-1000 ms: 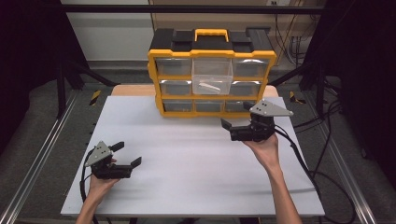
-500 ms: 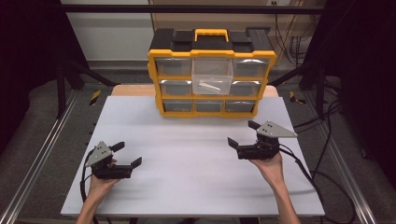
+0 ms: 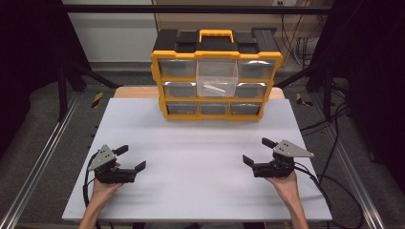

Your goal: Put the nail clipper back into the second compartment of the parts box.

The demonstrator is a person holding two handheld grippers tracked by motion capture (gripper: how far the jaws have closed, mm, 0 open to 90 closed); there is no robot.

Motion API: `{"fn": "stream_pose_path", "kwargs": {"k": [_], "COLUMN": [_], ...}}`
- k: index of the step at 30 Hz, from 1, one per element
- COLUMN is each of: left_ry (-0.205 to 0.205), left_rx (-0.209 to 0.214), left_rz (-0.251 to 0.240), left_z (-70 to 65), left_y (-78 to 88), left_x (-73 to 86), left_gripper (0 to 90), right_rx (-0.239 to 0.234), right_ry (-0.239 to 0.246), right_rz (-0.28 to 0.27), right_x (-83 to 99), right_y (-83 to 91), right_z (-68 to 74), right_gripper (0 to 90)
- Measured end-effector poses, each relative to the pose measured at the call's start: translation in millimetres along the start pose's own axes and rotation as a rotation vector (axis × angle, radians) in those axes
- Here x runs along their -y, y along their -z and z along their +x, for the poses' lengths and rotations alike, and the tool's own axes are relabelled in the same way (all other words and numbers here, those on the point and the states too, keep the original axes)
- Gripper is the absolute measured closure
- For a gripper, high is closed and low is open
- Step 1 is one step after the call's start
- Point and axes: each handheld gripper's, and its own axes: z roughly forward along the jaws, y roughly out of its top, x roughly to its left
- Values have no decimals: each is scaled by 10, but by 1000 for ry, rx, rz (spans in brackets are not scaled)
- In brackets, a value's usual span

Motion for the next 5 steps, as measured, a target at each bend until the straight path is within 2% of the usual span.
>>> {"fn": "stream_pose_path", "kwargs": {"k": [5], "left_ry": [-2], "left_rx": [5], "left_rz": [4], "left_z": [-6], "left_y": [-11], "left_x": [3], "left_gripper": [39], "right_rx": [10], "right_ry": [-16], "right_rz": [11], "right_x": [108], "right_y": [39], "right_z": [-61], "right_gripper": [20]}}
